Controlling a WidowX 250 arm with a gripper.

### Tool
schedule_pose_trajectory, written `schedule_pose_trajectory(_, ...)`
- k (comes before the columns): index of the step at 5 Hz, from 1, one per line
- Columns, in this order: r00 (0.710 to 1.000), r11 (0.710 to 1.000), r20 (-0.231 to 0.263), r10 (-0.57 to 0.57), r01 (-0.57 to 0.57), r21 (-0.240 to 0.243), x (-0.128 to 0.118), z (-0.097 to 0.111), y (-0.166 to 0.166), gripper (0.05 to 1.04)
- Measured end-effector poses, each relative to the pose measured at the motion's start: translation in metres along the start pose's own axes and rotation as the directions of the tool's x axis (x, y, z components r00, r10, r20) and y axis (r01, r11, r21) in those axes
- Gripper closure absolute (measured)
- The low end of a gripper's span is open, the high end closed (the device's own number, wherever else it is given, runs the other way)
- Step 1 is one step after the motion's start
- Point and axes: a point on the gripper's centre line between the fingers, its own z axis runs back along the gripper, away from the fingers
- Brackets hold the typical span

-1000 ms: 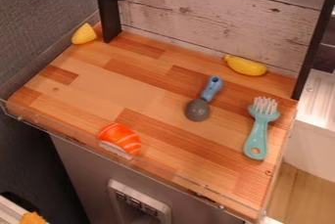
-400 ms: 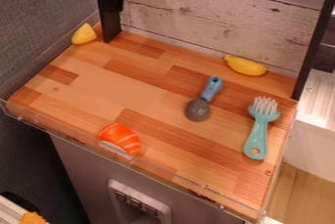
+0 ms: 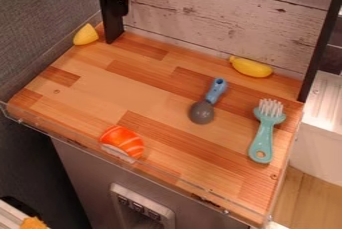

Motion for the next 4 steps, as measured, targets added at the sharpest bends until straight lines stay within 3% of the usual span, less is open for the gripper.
schedule_pose_trajectory(2, 0.981, 0.981, 0.060, -0.182, 0.177, 0.082, 0.012, 0.011, 0.014, 0.082)
schedule_pose_trajectory(4, 0.988, 0.993, 0.099, -0.117, 0.115, 0.020, 0.020, 0.014, 0.014, 0.085)
